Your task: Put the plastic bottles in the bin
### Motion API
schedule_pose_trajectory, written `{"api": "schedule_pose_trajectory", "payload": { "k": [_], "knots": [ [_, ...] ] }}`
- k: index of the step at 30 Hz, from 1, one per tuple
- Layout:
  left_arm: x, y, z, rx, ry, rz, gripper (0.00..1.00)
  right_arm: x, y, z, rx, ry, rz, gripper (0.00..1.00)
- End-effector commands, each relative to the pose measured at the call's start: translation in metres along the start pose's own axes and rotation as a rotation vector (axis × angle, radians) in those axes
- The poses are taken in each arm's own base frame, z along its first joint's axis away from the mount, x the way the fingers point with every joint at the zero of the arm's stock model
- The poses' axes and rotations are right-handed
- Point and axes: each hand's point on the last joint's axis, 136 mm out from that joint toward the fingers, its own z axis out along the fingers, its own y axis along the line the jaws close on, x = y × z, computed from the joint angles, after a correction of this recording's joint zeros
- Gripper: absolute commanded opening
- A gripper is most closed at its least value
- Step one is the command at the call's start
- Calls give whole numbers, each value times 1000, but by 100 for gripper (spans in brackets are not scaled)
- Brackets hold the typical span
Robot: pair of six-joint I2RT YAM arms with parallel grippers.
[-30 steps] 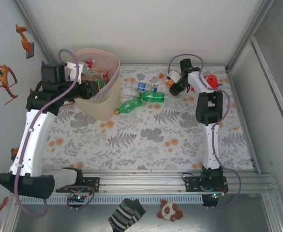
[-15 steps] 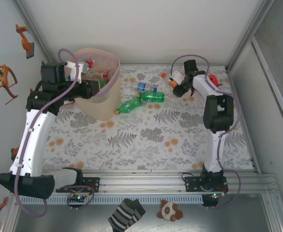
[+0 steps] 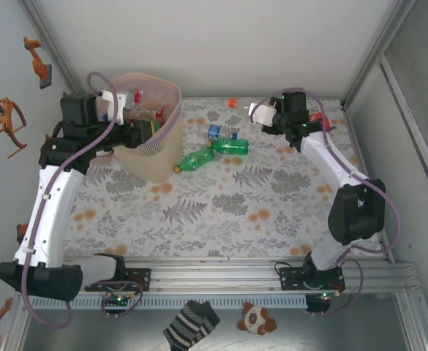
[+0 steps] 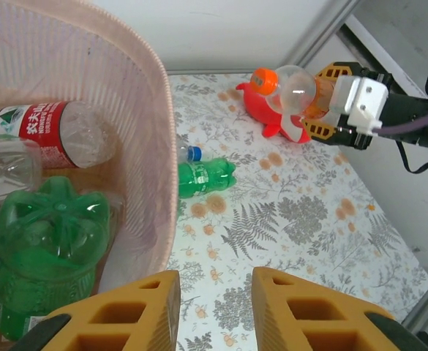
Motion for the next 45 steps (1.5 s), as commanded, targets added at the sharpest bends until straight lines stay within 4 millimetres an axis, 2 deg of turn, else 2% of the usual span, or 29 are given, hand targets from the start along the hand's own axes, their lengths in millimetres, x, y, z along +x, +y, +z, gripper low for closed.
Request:
{"api": "schedule_pose_trajectory", "payload": {
  "k": [1,10,15,22,26,34,40,45],
  "knots": [
    [-16,-25,-16,70,-61,83,31,-34,-26,-31,134,-87,-197,53],
    [-25,-47,-31,128,-94,153,36,-104,-33,-101,289,-221,-521,41],
    [-27,-65,-38,185,-97,197,40,-138,-25,-132,350,-263,-692,39],
    [-21,-83,-37,255,-58,225,46,-183,-7,-175,430,-359,-904,35],
    [-13,-97,-31,314,-13,243,49,-203,4,-193,471,-404,-1008,33],
    [18,-138,-23,503,123,319,63,-243,21,-226,593,-508,-1133,32],
    [31,-160,-22,606,176,352,70,-259,28,-242,632,-560,-1168,31],
    [45,-171,-17,655,236,364,69,-267,30,-251,648,-591,-1172,31]
  ]
}}
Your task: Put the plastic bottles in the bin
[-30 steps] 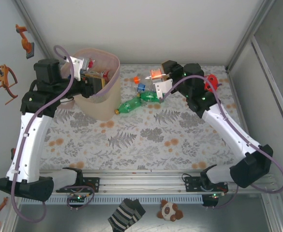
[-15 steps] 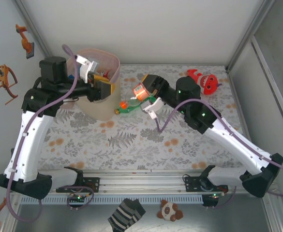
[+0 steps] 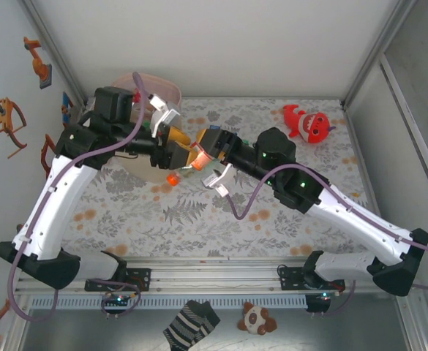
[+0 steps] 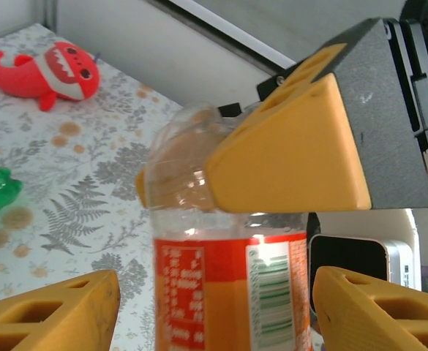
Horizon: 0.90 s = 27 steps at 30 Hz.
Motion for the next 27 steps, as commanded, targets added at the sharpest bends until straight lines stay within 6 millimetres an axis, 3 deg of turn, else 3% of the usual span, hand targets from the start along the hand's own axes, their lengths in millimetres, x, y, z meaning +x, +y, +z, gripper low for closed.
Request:
{"api": "schedule_pose_trajectory", "payload": {
  "k": [1,10,22,27],
  "knots": [
    [3,-17,4,82,32,36,69,5,-25,-9,78,26,-165,31],
    [10,-26,16,142,87,35,61,1,-29,-6,84,17,-184,32],
    [14,-28,24,172,126,34,68,4,-24,-4,58,42,-182,34],
    [14,-28,25,176,137,34,60,6,-23,-4,52,47,-181,34]
  ]
}}
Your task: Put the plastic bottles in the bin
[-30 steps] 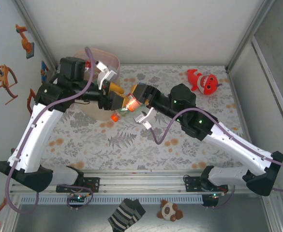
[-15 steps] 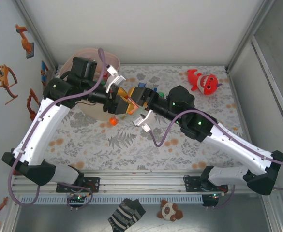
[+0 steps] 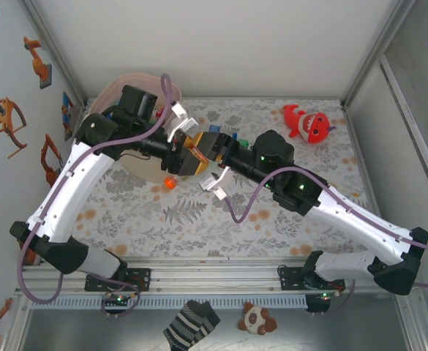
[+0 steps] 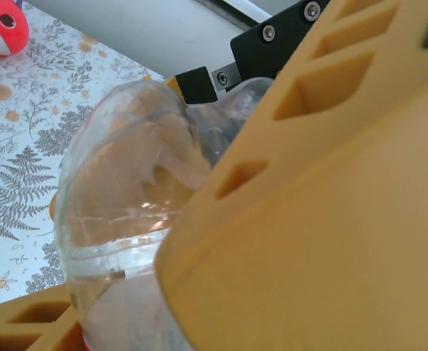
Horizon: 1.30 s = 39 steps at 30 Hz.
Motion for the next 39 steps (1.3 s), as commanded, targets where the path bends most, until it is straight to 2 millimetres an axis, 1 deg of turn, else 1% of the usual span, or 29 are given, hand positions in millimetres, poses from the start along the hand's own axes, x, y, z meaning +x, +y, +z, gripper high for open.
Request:
{"api": "schedule_pose_trajectory", "payload": {
  "k": [1,5,8,9,14,17,19,22,24,30,39],
  "knots": [
    [-2,-16,-2,53,3,37,58,12,-18,-5,46,50,-178,34],
    [-4,-16,-3,51,1,45,51,12,-18,-7,43,48,-176,34],
    [-4,-16,-3,44,1,51,50,12,-16,-9,35,51,-176,35],
    [-4,-15,-3,40,3,50,50,11,-15,-9,34,50,-177,37],
    [-6,-13,-4,18,2,65,45,14,-12,-16,20,75,-166,54],
    [-7,-12,-4,11,1,73,45,16,-8,-23,10,93,-147,58],
    [-7,-11,-5,2,2,76,45,16,-6,-27,4,102,-137,59],
    [-8,-7,-4,-12,5,79,44,19,-11,-34,11,118,-113,59],
    [-9,-4,-4,-25,6,81,42,19,-9,-36,3,123,-103,60],
    [-13,2,-5,-59,-2,98,42,20,4,-42,-38,156,-55,60],
    [-16,10,-8,-77,-10,93,41,21,24,-55,-112,187,55,63]
  ]
}}
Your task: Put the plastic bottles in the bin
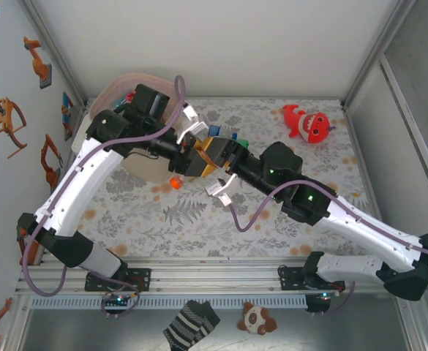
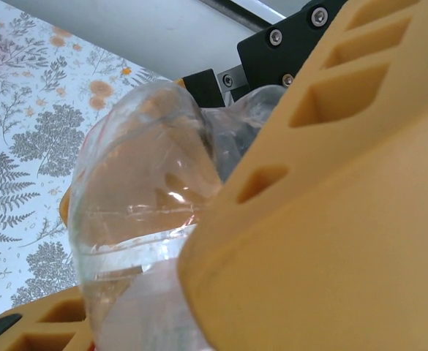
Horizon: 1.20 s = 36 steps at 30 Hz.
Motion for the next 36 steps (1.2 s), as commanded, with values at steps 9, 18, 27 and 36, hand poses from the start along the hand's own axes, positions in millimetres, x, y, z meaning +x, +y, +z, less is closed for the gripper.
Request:
{"api": "schedule_pose_trajectory", "payload": {
  "k": [9,18,27,36],
  "knots": [
    [-13,16,-26,-117,-51,47,42,19,30,-38,-134,99,124,99],
    [-25,60,-48,-344,-122,9,42,21,27,-56,-139,101,493,99],
    [-52,113,-101,-614,-309,-40,41,46,19,-57,-81,261,1186,99],
    [-60,193,-153,-900,-434,-232,44,47,32,-48,-59,351,1530,99]
  ]
}}
